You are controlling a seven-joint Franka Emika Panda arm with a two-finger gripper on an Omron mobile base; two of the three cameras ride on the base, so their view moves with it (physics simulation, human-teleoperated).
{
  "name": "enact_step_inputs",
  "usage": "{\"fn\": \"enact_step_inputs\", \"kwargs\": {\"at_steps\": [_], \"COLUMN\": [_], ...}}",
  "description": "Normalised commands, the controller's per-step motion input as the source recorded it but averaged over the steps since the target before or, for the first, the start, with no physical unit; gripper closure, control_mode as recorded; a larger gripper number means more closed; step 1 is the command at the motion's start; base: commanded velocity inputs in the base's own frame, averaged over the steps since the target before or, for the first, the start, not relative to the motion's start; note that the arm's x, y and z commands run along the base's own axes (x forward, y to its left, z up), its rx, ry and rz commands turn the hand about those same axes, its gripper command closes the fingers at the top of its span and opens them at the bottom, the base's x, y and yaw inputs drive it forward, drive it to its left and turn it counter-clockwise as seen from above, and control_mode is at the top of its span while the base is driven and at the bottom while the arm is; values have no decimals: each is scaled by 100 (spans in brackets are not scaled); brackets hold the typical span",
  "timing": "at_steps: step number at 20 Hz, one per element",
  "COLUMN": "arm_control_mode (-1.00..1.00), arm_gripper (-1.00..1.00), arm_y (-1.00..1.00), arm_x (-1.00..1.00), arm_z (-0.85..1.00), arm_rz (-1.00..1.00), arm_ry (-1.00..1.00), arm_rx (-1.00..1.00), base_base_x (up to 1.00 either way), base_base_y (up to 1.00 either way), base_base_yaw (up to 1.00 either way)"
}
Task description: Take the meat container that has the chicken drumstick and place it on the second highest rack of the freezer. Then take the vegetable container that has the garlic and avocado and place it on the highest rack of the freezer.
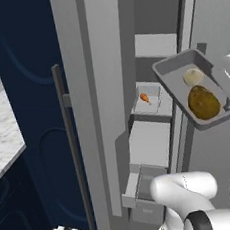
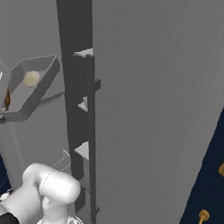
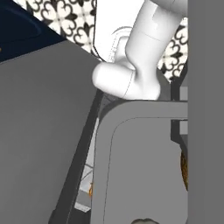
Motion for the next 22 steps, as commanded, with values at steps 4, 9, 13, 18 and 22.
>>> {"fn": "enact_step_inputs", "kwargs": {"at_steps": [4,9,13,18,22], "arm_control_mode": [-100,-100,-100,-100,-100], "arm_gripper": [100,100,100,100,100], "arm_y": [2,21,18,0,0], "arm_x": [79,51,44,44,2], "arm_z": [0,0,3,19,8], "arm_rz": [-25,-12,-12,-6,2], "arm_ry": [6,-1,-4,-3,-15], "arm_rx": [16,16,15,15,5], "base_base_x": [0,0,0,0,0], "base_base_y": [0,0,0,0,0], "base_base_yaw": [0,0,0,0,0]}}
